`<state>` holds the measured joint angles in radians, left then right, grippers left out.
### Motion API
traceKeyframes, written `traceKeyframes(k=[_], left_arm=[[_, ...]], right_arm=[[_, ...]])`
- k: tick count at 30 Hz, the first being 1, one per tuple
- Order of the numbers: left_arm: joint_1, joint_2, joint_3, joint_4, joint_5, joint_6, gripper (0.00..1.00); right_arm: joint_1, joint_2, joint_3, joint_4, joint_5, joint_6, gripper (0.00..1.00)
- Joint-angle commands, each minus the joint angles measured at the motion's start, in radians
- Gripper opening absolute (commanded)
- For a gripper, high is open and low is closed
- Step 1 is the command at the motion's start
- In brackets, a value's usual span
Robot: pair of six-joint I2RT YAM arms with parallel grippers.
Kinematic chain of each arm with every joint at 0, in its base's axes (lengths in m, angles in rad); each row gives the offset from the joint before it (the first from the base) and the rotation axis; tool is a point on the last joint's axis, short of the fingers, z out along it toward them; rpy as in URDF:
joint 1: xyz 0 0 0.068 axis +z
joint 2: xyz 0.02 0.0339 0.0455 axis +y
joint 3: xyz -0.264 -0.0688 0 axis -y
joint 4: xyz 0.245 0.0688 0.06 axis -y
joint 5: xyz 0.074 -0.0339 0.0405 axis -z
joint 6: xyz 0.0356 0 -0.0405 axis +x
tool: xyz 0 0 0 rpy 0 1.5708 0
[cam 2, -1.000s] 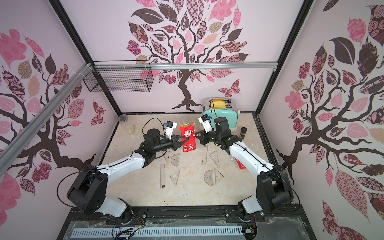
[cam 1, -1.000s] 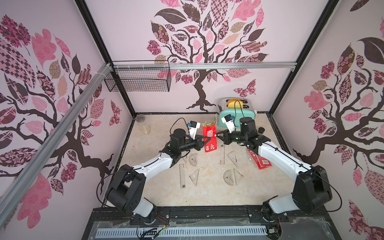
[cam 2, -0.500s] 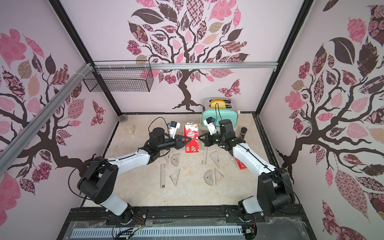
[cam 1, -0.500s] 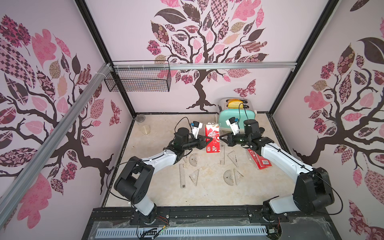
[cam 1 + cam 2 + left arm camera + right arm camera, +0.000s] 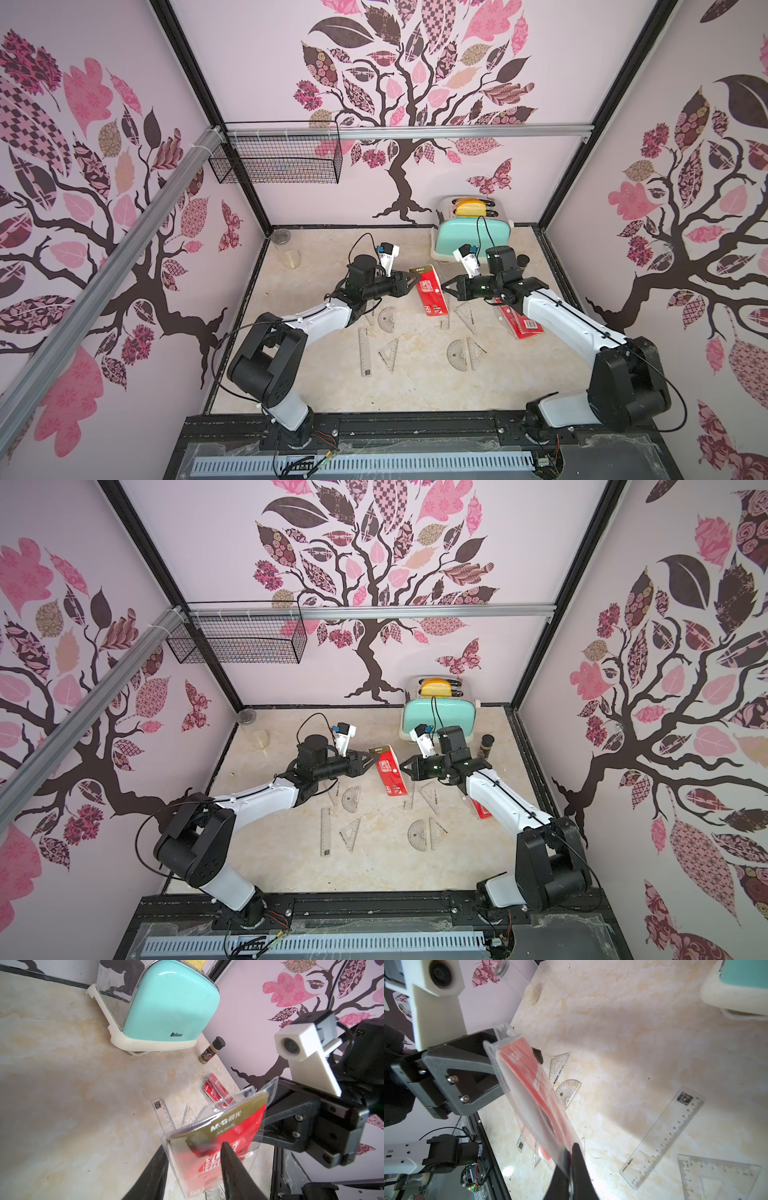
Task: Open the ruler set and take out the ruler
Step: Take out the ruler from the ruler set bag.
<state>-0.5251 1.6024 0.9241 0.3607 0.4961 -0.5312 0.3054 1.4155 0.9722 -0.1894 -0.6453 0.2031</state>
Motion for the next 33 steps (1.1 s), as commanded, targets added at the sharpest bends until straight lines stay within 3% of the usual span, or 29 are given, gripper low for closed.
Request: traceKeyframes(k=[1,4,10,17,21,28,33], left_arm=[[-0.043,-0.064,0.057,-0.134,-0.114,0.088,0.44],[-0.067,-0.077,0.099,-0.257,-0.217,0.122,0.45],[-0.068,-0.078,0.122,-0.329,-0.381,0.11,0.46],[-0.069,-0.077,0.145,-0.365,-0.429,0.108,0.47],[-0.083,-0.105,0.144,-0.352,-0.372,0.092,0.45],[-0.136,-0.125,0.166,-0.275,-0.191,-0.007,0.21],[-0.164,-0.074,0.191,-0.241,-0.138,-0.051,0.12]], right_arm=[[-0.005,-0.017,-0.013,0.03,-0.051,0.034,0.0],[-0.005,-0.027,-0.018,0.033,-0.051,0.035,0.0],[-0.005,-0.064,-0.013,0.015,-0.046,0.026,0.0],[-0.005,-0.095,0.0,-0.007,-0.035,0.022,0.0],[-0.005,-0.094,0.011,-0.004,-0.03,0.025,0.0],[-0.003,-0.054,0.008,0.038,-0.036,0.04,0.0],[-0.002,-0.044,0.011,0.055,-0.037,0.042,0.0]])
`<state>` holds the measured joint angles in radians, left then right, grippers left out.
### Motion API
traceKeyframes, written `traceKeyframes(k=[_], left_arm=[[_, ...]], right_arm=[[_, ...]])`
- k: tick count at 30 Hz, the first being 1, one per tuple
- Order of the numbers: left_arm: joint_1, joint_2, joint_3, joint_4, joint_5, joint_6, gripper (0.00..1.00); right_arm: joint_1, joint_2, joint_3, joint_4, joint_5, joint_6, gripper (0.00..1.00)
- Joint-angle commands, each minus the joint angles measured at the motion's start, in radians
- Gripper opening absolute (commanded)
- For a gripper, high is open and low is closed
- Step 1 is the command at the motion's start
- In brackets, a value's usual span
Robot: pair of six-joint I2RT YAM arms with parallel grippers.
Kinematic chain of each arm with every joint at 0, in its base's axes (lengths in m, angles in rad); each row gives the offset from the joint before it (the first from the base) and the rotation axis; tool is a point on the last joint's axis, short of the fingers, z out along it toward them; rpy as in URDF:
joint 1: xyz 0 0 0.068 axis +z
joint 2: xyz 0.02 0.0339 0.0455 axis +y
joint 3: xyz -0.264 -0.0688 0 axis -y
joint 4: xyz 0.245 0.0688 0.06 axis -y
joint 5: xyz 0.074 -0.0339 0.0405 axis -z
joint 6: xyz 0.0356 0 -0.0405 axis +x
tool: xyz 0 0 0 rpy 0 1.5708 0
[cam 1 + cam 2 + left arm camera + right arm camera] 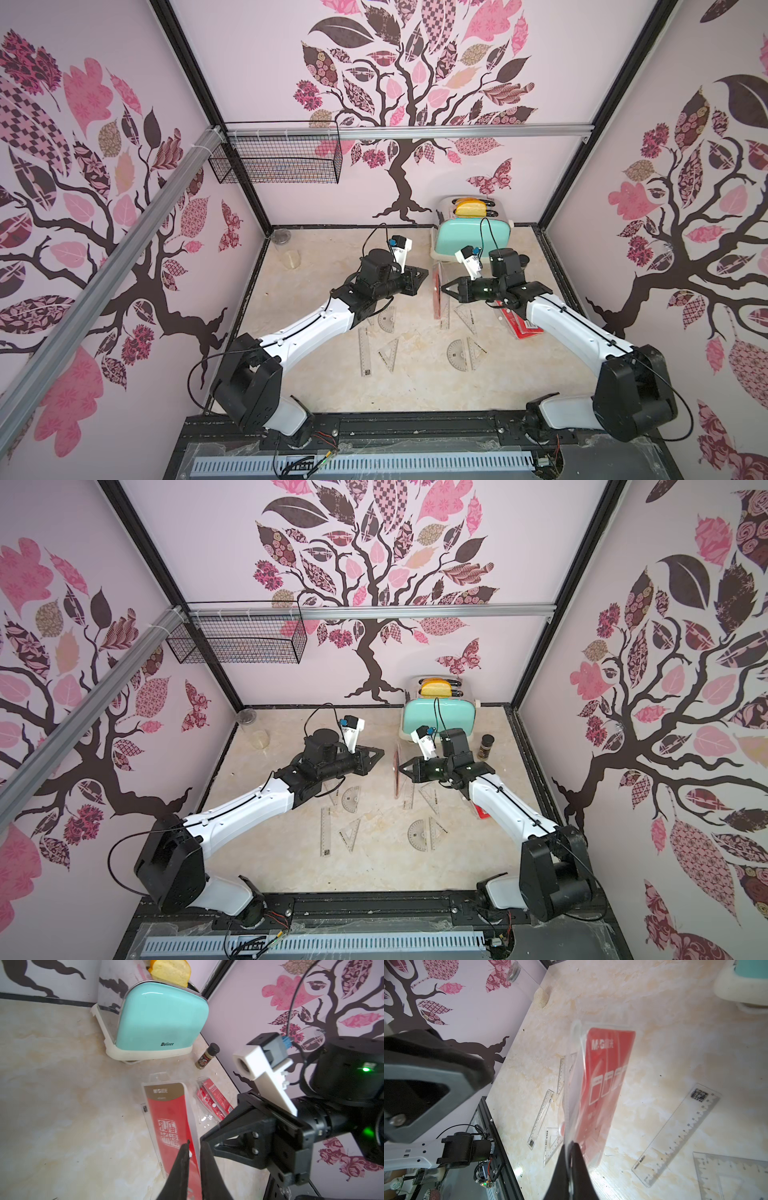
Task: Open the ruler set and take out the ruler
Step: Take out the ruler from the ruler set bag.
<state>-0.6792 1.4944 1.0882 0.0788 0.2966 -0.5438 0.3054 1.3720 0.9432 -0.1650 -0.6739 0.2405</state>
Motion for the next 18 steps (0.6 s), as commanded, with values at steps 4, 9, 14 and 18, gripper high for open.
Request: traceKeyframes(k=[4,9,14,18], left_arm=[[-0.03,0.084,0.059,0.034,0.079,-0.049,0.09],[-0.037,0.12,0.076,0.022,0.072,-0.055,0.07],[-0.042,0.145,0.091,0.002,0.066,-0.046,0.06],[-0.042,0.163,0.104,-0.045,0.016,-0.019,0.06]], right_arm=[[-0.002,-0.004,0.043,0.035,-0.006,0.003,0.0],[-0.002,-0.014,0.041,0.038,-0.003,-0.001,0.0],[-0.001,-0.016,0.039,0.038,-0.004,-0.001,0.0],[-0.002,-0.024,0.04,0.038,-0.006,-0.005,0.0]])
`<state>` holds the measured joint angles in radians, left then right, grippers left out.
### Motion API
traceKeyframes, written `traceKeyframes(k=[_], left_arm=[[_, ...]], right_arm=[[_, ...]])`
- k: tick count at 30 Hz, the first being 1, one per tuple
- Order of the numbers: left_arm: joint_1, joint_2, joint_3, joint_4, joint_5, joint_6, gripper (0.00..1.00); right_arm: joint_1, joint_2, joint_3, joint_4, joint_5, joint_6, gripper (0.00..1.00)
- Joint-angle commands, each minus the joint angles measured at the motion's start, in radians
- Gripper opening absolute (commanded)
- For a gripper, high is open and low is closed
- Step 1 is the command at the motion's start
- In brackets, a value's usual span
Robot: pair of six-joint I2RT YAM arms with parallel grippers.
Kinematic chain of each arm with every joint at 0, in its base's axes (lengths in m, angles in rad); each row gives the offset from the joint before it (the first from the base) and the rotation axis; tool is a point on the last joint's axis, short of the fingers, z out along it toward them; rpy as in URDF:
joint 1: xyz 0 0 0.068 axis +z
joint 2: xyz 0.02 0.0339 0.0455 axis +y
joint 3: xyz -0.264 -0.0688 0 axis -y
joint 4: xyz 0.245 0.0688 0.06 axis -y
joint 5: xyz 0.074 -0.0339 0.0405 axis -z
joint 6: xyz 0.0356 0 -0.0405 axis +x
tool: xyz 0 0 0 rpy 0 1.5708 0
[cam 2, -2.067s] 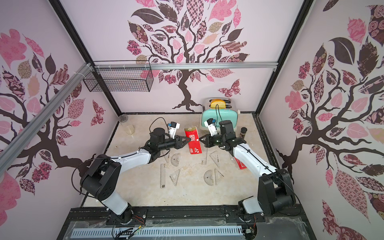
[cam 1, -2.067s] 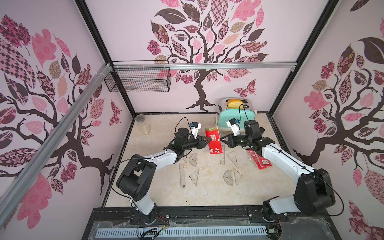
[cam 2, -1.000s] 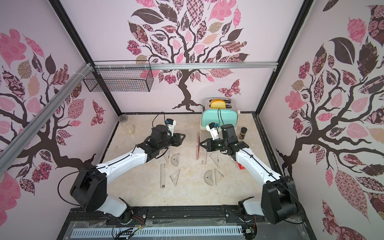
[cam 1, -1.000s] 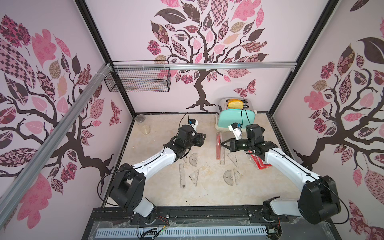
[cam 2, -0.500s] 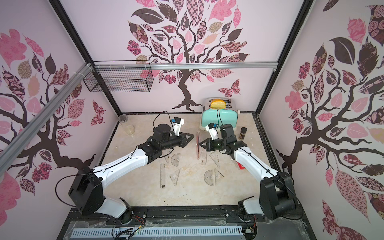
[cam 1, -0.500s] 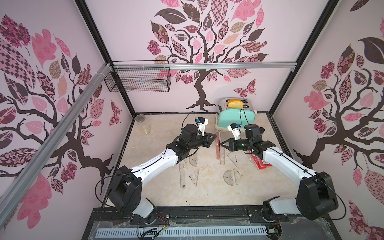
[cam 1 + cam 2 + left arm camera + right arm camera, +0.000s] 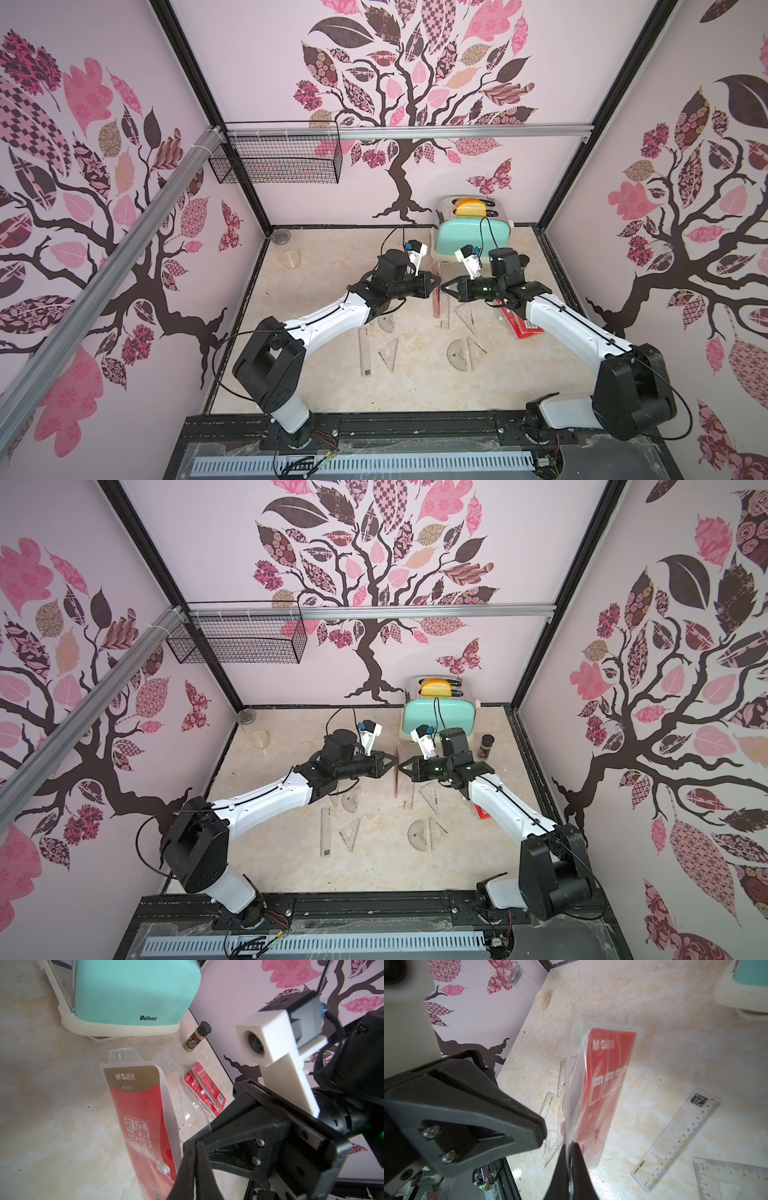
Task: Open the ruler set and take out the ruler
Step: Take out the ruler from the ruler set bag.
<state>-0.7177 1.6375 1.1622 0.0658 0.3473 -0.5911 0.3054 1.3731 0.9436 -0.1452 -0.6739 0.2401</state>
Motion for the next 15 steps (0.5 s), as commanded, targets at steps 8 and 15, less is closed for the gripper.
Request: traceKeyframes(k=[8,15], left_arm=[[-0.017,0.063,0.061,-0.062,-0.064,0.052,0.06],[-0.023,0.074,0.07,-0.123,-0.17,0.096,0.06]], right_arm=[[-0.001,-0.03,0.04,0.01,-0.01,-0.012,0.0],[-0.002,-0.046,0.04,-0.002,-0.001,-0.019,0.0]])
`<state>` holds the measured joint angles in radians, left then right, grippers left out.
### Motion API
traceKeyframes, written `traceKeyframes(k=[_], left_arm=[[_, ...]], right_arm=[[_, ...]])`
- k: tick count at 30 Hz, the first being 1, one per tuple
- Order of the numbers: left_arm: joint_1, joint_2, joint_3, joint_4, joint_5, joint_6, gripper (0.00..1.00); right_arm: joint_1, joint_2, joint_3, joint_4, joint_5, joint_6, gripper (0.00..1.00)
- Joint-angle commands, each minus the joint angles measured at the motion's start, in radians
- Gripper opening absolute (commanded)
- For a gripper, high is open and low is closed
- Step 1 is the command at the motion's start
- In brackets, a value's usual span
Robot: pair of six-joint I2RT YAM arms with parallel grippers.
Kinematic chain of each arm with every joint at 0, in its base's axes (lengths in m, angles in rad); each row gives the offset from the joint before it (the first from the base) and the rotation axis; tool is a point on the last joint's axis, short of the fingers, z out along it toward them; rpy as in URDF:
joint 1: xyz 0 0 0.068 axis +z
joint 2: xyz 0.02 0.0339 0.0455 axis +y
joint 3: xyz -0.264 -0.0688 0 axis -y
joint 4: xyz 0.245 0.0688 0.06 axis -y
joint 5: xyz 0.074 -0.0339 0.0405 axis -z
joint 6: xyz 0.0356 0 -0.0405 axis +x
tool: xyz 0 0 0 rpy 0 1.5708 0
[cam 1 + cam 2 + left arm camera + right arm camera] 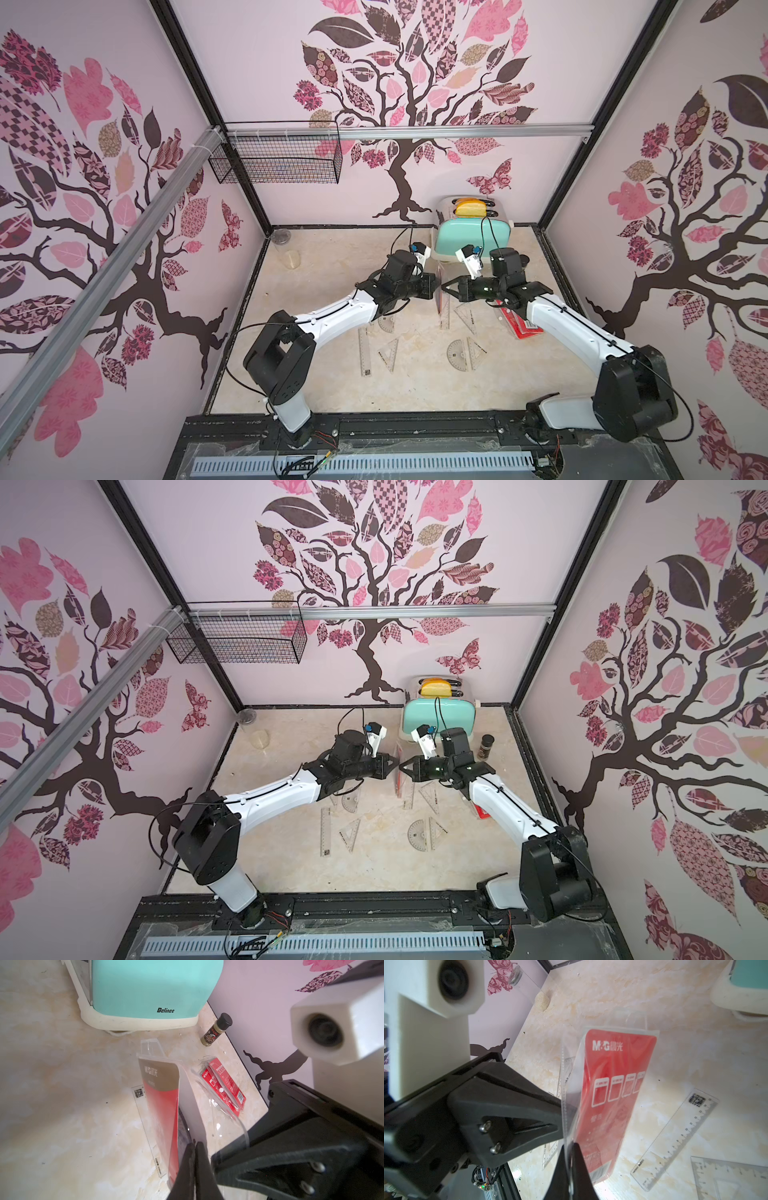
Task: Open the ruler set and take out the ruler
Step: Take out the ruler from the ruler set bag.
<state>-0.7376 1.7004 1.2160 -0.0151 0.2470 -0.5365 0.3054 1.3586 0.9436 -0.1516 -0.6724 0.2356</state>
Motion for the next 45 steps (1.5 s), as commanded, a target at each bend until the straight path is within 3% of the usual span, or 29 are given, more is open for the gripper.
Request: traceKeyframes(k=[1,9,18,31,45], left_arm=[[-0.003,0.009,0.015,-0.045,-0.081,0.045,0.06],[-0.003,-0.016,0.005,-0.047,-0.108,0.061,0.08],[-0.003,-0.015,-0.006,-0.007,-0.089,0.044,0.25],[-0.006,0.034,0.047,-0.065,-0.064,0.067,0.2],[-0.015,0.082,0.112,-0.112,-0.049,0.086,0.21]], right_arm=[[-0.001,-0.032,0.041,0.003,-0.001,-0.015,0.0],[-0.002,-0.024,0.046,0.006,-0.004,-0.015,0.0],[-0.002,-0.031,0.036,-0.014,-0.015,-0.048,0.0],[-0.002,-0.042,0.054,-0.035,-0.01,-0.07,0.0],[-0.002,-0.053,0.072,-0.045,-0.048,-0.105,0.0]])
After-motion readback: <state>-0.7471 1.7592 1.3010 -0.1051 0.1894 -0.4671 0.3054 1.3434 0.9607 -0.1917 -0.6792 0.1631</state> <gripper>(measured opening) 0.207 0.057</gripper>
